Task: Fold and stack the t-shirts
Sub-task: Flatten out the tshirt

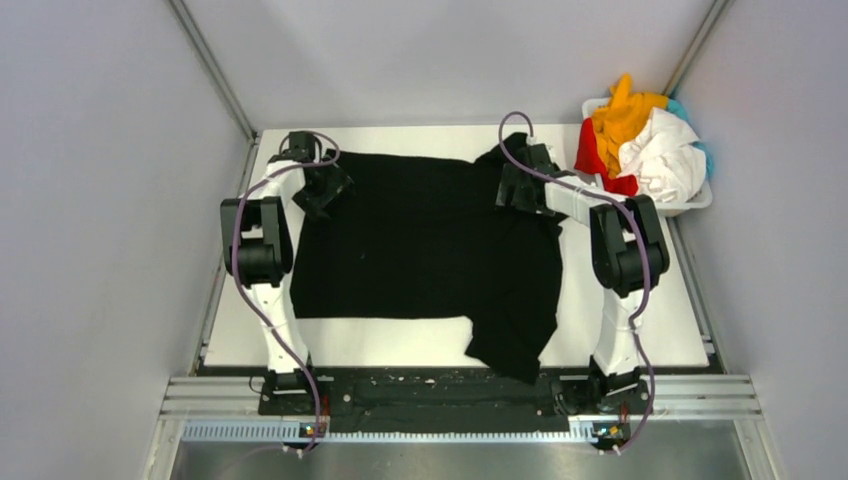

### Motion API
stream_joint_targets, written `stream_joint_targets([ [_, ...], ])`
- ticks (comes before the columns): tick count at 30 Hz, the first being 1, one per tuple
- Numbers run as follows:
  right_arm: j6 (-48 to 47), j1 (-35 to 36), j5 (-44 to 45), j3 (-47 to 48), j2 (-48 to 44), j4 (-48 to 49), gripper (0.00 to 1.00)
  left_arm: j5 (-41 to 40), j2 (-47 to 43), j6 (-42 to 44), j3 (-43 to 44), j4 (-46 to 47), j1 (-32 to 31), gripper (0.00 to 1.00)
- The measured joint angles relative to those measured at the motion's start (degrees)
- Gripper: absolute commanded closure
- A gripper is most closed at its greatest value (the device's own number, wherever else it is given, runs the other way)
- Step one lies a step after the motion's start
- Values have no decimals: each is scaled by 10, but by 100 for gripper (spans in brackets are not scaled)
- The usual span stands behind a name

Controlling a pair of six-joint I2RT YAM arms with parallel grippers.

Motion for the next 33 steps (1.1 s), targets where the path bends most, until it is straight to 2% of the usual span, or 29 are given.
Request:
stream_joint_targets([
  [4, -1, -2, -11, -35, -34, -7, 1, -2, -10, 6, -12, 10, 6, 1],
  [9, 12, -2, -16, -190, -216, -25, 1, -1, -115, 13, -125, 25, -14, 1],
  [14, 35, -3, -11, -321, -384, -26, 12, 3, -250, 21, -262, 54, -66, 1],
  [18, 51, -4, -15, -385, -403, -34, 28, 9, -299, 21, -342, 68, -109, 1],
  [22, 65, -4, -16, -421, -400, -43, 45, 10, -307, 19, -388, 74, -131, 1],
  [23, 68, -4, -14, -423, -398, -43, 54, 9, -307, 19, -395, 75, -133, 1],
  [26, 76, -4, -5, -424, -392, -41, 90, 2, -311, 18, -403, 76, -135, 1],
  [27, 76, -4, -4, -424, -390, -41, 98, -1, -313, 18, -403, 77, -135, 1],
  [30, 78, -1, 2, -420, -390, -55, 99, -9, -321, 16, -403, 80, -135, 1],
  [33, 83, 27, 33, -385, -389, -102, 96, -19, -328, 14, -404, 80, -135, 1],
])
